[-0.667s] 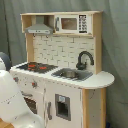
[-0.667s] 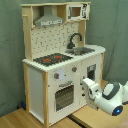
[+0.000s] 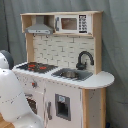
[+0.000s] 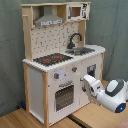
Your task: Play with the kitchen
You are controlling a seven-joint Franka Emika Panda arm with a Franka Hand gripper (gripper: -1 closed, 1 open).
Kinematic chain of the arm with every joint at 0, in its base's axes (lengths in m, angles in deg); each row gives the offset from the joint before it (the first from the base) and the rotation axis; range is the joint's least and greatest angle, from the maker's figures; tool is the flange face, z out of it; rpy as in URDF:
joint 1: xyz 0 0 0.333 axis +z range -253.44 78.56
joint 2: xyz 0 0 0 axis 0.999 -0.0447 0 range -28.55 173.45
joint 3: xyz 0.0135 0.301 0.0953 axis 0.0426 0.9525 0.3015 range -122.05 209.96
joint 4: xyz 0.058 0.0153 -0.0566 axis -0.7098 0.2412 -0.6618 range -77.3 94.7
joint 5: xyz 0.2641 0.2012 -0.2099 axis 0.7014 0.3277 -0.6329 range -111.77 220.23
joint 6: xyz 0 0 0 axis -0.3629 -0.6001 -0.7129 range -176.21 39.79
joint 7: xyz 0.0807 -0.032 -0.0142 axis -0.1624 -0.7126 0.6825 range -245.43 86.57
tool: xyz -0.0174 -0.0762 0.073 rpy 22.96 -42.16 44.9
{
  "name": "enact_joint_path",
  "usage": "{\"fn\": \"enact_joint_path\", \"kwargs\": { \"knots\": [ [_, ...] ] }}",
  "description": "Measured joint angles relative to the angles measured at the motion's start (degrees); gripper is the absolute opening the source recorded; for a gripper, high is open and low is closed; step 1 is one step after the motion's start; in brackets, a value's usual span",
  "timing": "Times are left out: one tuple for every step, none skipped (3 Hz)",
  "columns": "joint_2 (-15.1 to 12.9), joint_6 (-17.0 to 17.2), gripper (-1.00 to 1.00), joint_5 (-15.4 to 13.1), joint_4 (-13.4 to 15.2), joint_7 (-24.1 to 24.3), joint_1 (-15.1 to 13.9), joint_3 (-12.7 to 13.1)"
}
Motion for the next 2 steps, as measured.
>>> {"fn": "enact_joint_path", "kwargs": {
  "knots": [
    [-0.68,1.07,1.00,-2.12,-1.13,-5.04,0.59,0.03],
    [-1.58,3.83,1.00,-3.67,-3.14,-10.07,0.59,0.03]
  ]
}}
